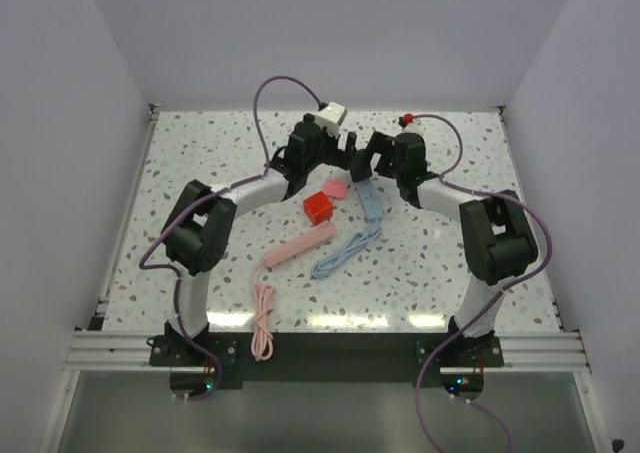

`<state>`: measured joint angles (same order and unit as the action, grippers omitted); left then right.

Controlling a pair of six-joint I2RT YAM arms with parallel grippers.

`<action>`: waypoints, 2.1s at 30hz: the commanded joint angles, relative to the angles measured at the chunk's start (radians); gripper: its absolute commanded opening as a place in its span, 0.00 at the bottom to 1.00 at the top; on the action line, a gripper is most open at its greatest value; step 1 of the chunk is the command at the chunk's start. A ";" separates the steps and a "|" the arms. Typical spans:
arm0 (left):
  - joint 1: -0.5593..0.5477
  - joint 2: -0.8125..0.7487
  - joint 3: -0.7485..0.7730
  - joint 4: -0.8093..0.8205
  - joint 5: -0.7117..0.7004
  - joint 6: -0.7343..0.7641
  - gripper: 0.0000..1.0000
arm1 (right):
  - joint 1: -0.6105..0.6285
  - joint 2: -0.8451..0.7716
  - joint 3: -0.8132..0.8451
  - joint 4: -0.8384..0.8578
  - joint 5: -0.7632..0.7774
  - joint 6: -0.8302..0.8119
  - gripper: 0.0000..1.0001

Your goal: Insert the plug

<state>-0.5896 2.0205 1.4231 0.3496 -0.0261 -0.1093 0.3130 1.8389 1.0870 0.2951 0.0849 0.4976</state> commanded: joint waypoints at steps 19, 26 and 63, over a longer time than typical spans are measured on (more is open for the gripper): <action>-0.041 0.095 0.071 -0.076 0.063 0.020 0.99 | -0.020 0.056 -0.042 -0.343 0.006 -0.031 0.96; -0.042 0.175 0.151 -0.146 0.072 0.034 0.99 | -0.025 0.080 -0.009 -0.372 0.006 -0.036 0.95; 0.073 -0.296 -0.217 -0.024 -0.067 0.080 1.00 | 0.009 -0.316 -0.076 -0.350 -0.111 -0.149 0.99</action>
<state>-0.5156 1.7859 1.2953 0.2600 -0.0486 -0.0551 0.3004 1.5967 1.0473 -0.0475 0.0048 0.3969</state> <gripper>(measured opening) 0.997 0.986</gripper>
